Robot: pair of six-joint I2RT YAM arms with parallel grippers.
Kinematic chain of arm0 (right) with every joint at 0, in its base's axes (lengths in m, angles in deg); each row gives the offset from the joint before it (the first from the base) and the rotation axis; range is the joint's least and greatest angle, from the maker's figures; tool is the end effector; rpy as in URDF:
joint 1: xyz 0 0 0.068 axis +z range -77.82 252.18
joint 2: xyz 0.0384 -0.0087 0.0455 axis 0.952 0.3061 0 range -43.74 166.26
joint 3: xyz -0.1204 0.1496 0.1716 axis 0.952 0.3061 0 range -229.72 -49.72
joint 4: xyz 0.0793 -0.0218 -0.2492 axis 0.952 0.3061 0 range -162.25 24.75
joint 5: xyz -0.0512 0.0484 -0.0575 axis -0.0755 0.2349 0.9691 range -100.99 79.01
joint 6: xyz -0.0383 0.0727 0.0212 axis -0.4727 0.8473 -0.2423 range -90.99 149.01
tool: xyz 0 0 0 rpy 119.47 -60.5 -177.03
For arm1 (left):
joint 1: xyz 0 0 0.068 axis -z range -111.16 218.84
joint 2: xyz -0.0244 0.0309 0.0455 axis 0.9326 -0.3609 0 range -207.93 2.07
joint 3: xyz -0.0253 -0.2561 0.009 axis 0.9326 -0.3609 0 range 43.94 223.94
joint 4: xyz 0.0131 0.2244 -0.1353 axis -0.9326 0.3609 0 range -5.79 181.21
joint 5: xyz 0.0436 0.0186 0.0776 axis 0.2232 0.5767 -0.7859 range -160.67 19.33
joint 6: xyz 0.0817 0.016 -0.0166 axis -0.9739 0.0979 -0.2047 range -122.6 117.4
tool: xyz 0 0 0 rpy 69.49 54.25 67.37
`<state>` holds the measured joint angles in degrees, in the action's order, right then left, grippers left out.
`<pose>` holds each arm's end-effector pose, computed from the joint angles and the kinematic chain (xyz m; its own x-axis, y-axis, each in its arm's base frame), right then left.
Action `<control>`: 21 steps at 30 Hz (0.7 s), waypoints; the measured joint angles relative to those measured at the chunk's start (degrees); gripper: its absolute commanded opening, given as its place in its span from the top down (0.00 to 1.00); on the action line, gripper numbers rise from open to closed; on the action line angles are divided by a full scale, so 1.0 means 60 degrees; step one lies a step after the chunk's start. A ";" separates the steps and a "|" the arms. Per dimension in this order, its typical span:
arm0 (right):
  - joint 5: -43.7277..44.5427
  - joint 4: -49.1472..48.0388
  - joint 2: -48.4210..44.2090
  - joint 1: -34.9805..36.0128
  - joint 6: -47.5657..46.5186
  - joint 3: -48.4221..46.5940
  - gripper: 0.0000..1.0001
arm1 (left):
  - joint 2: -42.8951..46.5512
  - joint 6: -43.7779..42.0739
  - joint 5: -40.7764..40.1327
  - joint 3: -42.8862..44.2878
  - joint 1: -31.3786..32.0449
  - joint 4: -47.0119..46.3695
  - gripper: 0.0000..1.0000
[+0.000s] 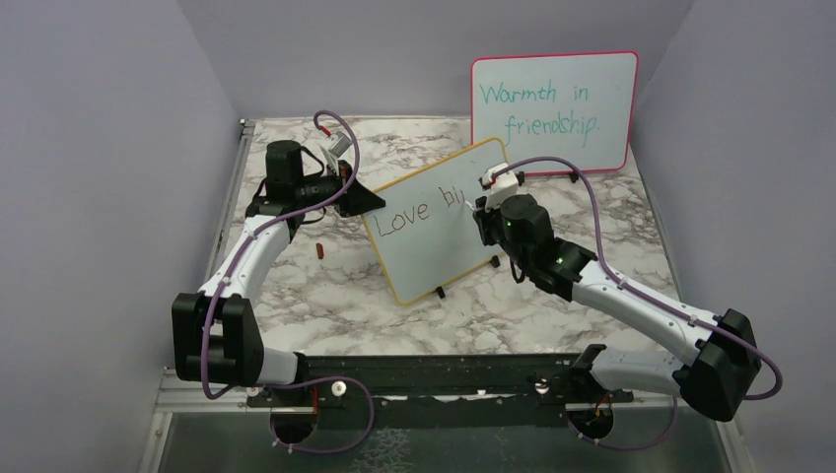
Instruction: Write a sentence on the whiteboard
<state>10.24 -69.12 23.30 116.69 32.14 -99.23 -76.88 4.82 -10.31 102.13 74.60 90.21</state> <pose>0.2402 0.1982 0.2744 -0.2738 -0.1977 -0.9413 -0.3975 0.9144 -0.0764 0.3146 -0.0970 0.2761 -0.5504 -0.0087 -0.8348 0.7569 0.4166 -0.5034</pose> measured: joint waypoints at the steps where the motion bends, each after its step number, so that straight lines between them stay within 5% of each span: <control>1: 0.0000 0.0000 0.0000 0.0000 0.0004 0.0000 0.99 | 0.0000 0.0000 0.0000 0.0000 0.0000 0.0000 1.00; 21: 0.0004 -0.0361 -0.0018 0.0000 -0.0138 0.0036 0.99 | 0.0000 -0.0004 0.0004 0.0000 0.0000 0.0004 1.00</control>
<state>10.26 -71.28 23.20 116.69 31.31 -99.02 -76.88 4.80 -10.29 102.13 74.60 90.23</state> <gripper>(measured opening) 0.174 0.046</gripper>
